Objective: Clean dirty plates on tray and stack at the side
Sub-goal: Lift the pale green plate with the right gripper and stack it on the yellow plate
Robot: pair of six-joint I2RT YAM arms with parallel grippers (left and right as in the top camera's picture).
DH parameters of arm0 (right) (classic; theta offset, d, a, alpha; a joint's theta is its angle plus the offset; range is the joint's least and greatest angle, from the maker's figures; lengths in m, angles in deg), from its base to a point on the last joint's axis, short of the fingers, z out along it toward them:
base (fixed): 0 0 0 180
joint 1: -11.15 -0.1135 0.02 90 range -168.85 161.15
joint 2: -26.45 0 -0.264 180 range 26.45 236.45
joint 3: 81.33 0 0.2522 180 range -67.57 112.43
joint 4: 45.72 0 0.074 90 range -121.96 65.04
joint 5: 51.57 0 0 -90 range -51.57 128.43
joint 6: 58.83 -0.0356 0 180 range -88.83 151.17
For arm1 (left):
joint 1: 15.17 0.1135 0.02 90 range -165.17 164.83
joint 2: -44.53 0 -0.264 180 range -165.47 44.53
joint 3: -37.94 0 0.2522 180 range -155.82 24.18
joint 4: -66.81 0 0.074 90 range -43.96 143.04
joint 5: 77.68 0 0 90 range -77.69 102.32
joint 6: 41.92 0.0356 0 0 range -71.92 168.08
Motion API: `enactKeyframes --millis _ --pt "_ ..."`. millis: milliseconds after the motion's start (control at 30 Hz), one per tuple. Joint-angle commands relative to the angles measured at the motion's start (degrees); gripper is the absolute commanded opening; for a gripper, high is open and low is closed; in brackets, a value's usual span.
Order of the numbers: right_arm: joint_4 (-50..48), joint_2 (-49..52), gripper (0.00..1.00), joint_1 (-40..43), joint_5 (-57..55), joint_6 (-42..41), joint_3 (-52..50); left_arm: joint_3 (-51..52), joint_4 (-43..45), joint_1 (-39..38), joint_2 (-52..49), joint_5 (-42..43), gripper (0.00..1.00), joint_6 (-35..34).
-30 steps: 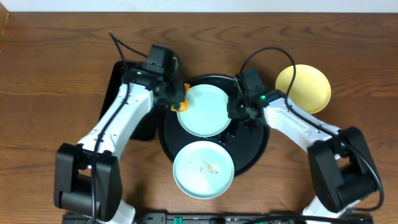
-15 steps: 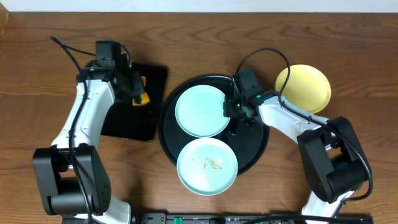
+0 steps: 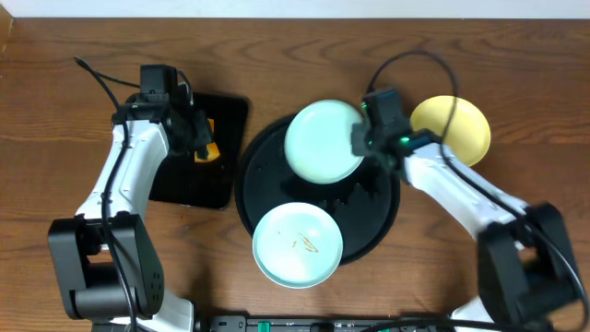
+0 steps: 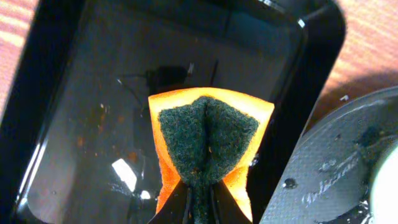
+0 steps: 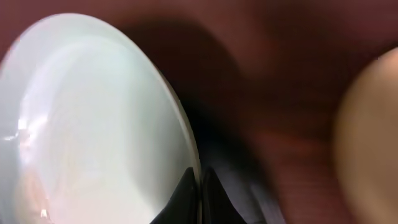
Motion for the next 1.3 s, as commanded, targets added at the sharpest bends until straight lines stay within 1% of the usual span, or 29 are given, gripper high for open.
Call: enactKeyframes --millis 0,300,400,500,567,633,733,833,967,1100,1267 --pt "0.04 -3.96 0.01 1.20 -12.26 6.45 0.83 1.38 -0.09 0.24 -0.55 -0.31 0.09 1.03" --pt "-1.57 -10.21 0.01 6.16 -36.22 14.21 0.83 1.79 0.02 0.24 -0.57 -0.31 0.09 1.03" --pt "-5.40 -10.43 0.01 8.81 -44.15 20.09 0.83 1.79 0.28 0.24 -0.57 -0.31 0.09 1.03" --pt "-9.77 -10.43 0.01 11.34 -48.50 26.18 0.83 1.79 0.50 0.24 -0.57 -0.31 0.09 1.03" --pt "-12.57 -10.43 0.01 13.22 -48.76 31.12 0.83 1.79 0.59 0.24 -0.57 -0.31 0.09 1.03" --pt "-14.03 -10.40 0.01 15.23 -48.65 34.36 0.83 1.79 0.70 0.24 -0.57 -0.31 0.08 1.03" --pt "-13.38 -10.40 0.01 17.51 -48.65 36.00 0.81 1.79 0.70 0.24 -0.57 -0.31 0.09 1.03" --pt "-11.04 -10.36 0.01 19.80 -47.98 35.82 0.81 1.79 0.70 0.24 -0.57 -0.31 0.08 1.03" --pt "-7.78 -10.36 0.01 21.66 -44.54 33.53 0.81 1.79 0.76 0.24 -0.57 -0.31 0.09 1.03" --pt "-4.92 -10.36 0.01 22.62 -43.39 28.55 0.79 1.79 0.83 0.24 -0.57 -0.31 0.08 1.03" --pt "-4.39 -10.36 0.01 22.73 -43.25 27.30 0.76 1.79 0.83 0.24 -0.57 -0.31 0.08 1.03"
